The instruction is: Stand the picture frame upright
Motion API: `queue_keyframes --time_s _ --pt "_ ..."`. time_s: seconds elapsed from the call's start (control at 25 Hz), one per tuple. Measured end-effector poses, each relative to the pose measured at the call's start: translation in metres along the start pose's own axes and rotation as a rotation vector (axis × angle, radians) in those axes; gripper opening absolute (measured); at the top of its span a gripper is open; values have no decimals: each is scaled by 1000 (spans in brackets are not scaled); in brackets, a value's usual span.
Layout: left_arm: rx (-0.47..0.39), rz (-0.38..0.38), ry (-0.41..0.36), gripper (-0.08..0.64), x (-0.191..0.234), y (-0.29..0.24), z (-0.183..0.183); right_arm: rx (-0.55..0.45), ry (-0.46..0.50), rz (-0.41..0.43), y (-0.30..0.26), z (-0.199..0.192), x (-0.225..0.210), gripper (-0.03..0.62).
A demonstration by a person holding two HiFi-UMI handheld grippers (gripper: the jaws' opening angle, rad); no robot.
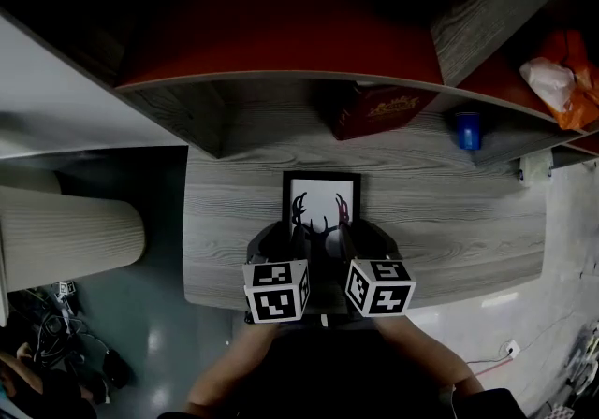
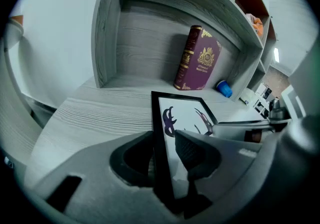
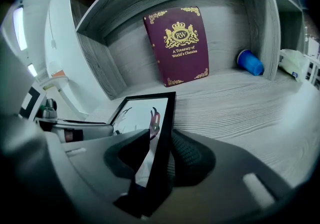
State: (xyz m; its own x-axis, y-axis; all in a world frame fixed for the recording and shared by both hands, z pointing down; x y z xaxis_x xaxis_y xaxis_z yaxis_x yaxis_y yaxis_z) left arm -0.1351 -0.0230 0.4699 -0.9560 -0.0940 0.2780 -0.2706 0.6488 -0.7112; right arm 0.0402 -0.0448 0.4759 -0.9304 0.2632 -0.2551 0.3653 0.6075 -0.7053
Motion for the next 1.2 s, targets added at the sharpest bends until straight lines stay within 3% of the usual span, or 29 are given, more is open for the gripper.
queue_keyframes --time_s 0.36,1.2 --pt "-127 70 48 114 -5 29 -3 -45 -14 69 14 4 3 95" --pt "-356 230 123 86 -3 88 -2 -142 118 238 29 30 37 95"
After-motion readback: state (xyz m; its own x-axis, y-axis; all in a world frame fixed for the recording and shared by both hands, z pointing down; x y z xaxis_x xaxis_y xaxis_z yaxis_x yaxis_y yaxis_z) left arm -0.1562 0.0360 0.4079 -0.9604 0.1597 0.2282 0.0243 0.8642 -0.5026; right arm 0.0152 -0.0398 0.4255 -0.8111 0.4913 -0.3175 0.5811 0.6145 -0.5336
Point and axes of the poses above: the fingertips, and each gripper's own axes: y backward along the fingers, x to its left, z out of its top, the point moved 9 cm from there along y, backward along the fingers, and after that the axes turned 4 degrees about -z, right-handed, at the moved point
